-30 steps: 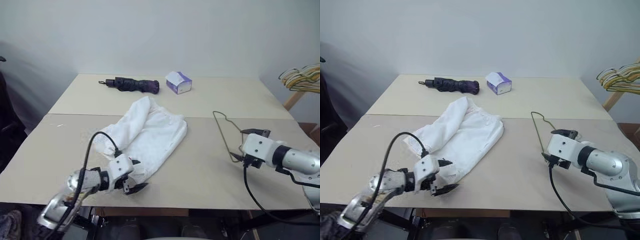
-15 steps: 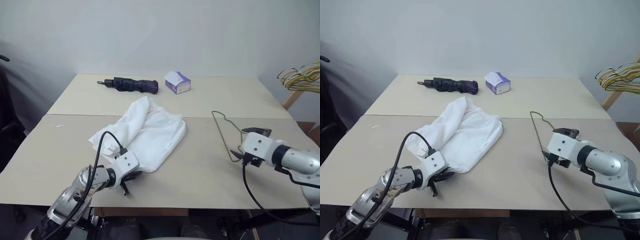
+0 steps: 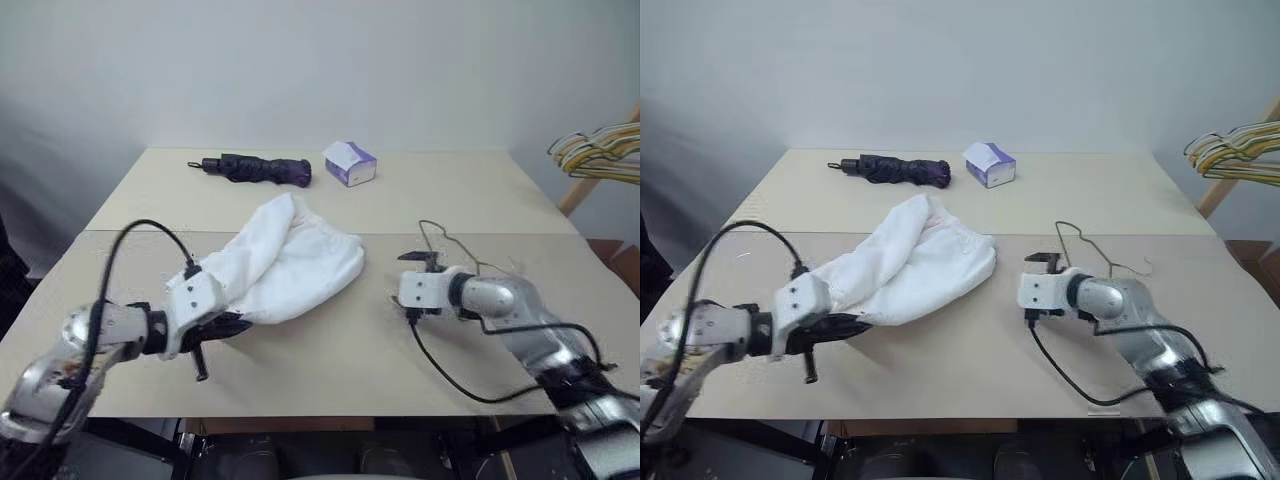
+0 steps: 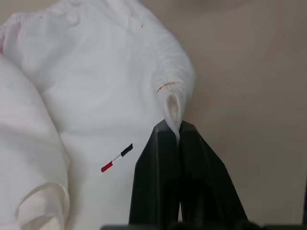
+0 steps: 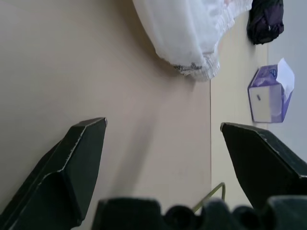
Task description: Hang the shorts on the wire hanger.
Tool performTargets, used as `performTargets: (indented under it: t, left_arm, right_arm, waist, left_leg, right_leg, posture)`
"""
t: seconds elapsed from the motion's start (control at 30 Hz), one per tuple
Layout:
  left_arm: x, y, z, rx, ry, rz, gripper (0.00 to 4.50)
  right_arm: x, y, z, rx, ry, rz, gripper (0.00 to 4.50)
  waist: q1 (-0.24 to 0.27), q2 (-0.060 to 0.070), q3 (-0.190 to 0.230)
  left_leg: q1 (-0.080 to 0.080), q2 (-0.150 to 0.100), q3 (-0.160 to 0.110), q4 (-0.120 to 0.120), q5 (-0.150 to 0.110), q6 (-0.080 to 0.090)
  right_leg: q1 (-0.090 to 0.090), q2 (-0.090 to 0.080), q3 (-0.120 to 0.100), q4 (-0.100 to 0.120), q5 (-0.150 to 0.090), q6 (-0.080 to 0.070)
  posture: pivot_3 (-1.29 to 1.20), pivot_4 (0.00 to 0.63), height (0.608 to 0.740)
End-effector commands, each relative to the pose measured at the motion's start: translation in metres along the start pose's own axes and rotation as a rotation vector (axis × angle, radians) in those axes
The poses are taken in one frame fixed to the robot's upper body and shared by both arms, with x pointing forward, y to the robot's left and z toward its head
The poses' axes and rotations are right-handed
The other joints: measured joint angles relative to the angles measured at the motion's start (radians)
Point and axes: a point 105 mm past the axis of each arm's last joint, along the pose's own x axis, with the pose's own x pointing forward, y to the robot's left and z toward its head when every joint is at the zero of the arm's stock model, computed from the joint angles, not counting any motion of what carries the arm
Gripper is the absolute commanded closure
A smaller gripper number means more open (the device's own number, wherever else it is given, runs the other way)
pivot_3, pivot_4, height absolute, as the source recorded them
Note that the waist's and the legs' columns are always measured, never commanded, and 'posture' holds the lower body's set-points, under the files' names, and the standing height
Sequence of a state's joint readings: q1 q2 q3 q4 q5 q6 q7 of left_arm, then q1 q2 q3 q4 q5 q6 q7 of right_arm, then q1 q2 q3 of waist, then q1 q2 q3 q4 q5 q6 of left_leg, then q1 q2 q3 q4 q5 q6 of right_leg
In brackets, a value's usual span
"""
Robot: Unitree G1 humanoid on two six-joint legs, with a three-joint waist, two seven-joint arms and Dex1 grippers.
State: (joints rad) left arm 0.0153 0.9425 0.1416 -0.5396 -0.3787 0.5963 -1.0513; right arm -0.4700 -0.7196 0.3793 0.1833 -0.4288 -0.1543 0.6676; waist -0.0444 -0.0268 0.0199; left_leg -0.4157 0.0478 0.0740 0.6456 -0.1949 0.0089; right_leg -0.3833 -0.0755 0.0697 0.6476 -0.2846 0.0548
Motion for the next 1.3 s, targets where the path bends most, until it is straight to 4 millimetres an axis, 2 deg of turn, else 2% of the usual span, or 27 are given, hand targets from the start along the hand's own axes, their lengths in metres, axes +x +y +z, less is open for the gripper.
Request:
performTargets:
  t: [0.03, 0.13, 0.37, 0.47, 0.7, 0.83, 0.93, 1.07, 1.17, 1.3]
  left_arm:
    - [-0.021, -0.001, 0.011, 0.087, -0.012, -0.013, 4.48]
    - [-0.037, 0.003, 0.006, 0.096, 0.035, 0.020, 4.48]
    - [-0.053, 0.004, 0.006, 0.114, 0.055, 0.027, 4.48]
    - [-0.057, 0.007, 0.004, 0.115, 0.070, 0.040, 4.50]
    - [-0.061, 0.010, -0.002, 0.110, 0.093, 0.043, 4.50]
    - [-0.057, 0.014, -0.014, 0.101, 0.123, 0.047, 4.50]
    - [-0.052, 0.020, -0.023, 0.117, 0.148, 0.051, 4.50]
    - [-0.029, 0.041, -0.031, 0.298, 0.212, 0.074, 4.50]
    - [-0.010, 0.057, -0.015, 0.403, 0.145, 0.113, 4.50]
    - [-0.001, 0.058, -0.003, 0.436, 0.087, 0.088, 4.50]
  right_arm:
    - [0.020, -0.018, 0.002, -0.088, -0.036, -0.089, 0.00]
    - [0.038, -0.020, 0.013, -0.140, -0.084, -0.096, 0.00]
    - [0.057, -0.021, 0.039, -0.173, -0.212, -0.097, 0.00]
    - [0.062, -0.019, 0.050, -0.185, -0.262, -0.070, 0.59]
    - [0.066, -0.014, 0.045, -0.189, -0.248, -0.049, 2.99]
    - [0.066, -0.017, 0.038, -0.183, -0.217, -0.065, 4.39]
    - [0.066, -0.024, 0.027, -0.183, -0.152, -0.098, 4.45]
    - [0.050, -0.046, -0.012, -0.140, 0.020, -0.192, 4.45]
    - [0.025, -0.048, -0.033, -0.144, 0.084, -0.189, 4.45]
    - [-0.016, -0.042, -0.035, -0.122, 0.114, -0.160, 4.45]
  waist:
    - [0.000, 0.000, 0.000]
    - [-0.002, 0.000, 0.000]
    - [0.006, -0.001, 0.001]
    - [0.008, -0.001, 0.001]
    - [0.007, -0.001, 0.001]
    - [0.005, 0.000, 0.001]
    - [0.004, 0.000, 0.001]
    - [0.011, 0.000, 0.001]
    - [0.035, 0.000, 0.001]
    - [0.034, -0.001, 0.001]
  left_leg:
    - [0.000, 0.000, 0.000, 0.000, 0.000, 0.000]
    - [0.000, 0.000, 0.000, 0.000, 0.000, 0.000]
    - [0.000, 0.000, 0.000, -0.001, 0.000, 0.000]
    - [0.000, 0.000, -0.001, -0.001, 0.000, 0.000]
    - [0.000, 0.000, 0.000, -0.001, 0.000, 0.000]
    - [0.000, 0.001, 0.000, -0.001, 0.000, 0.000]
    - [0.001, 0.001, 0.000, -0.001, 0.000, 0.000]
    - [0.001, 0.000, 0.001, -0.001, 0.000, -0.001]
    - [0.000, 0.000, 0.002, -0.001, 0.000, 0.000]
    - [-0.006, 0.000, 0.002, -0.001, 0.000, 0.000]
  right_leg:
    - [0.000, 0.000, 0.000, 0.000, 0.000, 0.000]
    - [0.000, 0.000, 0.000, 0.000, 0.000, 0.000]
    - [0.000, 0.000, 0.000, 0.001, 0.000, -0.001]
    - [0.001, 0.000, 0.000, 0.001, 0.000, -0.001]
    - [0.000, 0.000, 0.000, 0.001, 0.000, -0.001]
    - [0.000, 0.000, 0.000, 0.002, 0.000, -0.001]
    - [0.000, 0.000, 0.000, 0.002, 0.000, -0.001]
    - [-0.001, 0.000, 0.000, 0.002, 0.000, -0.001]
    - [-0.001, -0.001, -0.001, 0.002, 0.001, -0.001]
    - [-0.005, 0.000, 0.000, 0.001, 0.001, 0.000]
  posture:
    - [0.05, 0.000, 0.740]
    - [0.07, 0.000, 0.740]
    - [0.09, 0.000, 0.740]
    - [0.09, 0.000, 0.740]
    - [0.09, 0.000, 0.740]
    - [0.08, 0.000, 0.740]
    - [0.07, 0.000, 0.740]
    - [0.04, 0.000, 0.740]
    - [0.03, 0.000, 0.740]
    - [-0.01, 0.000, 0.740]
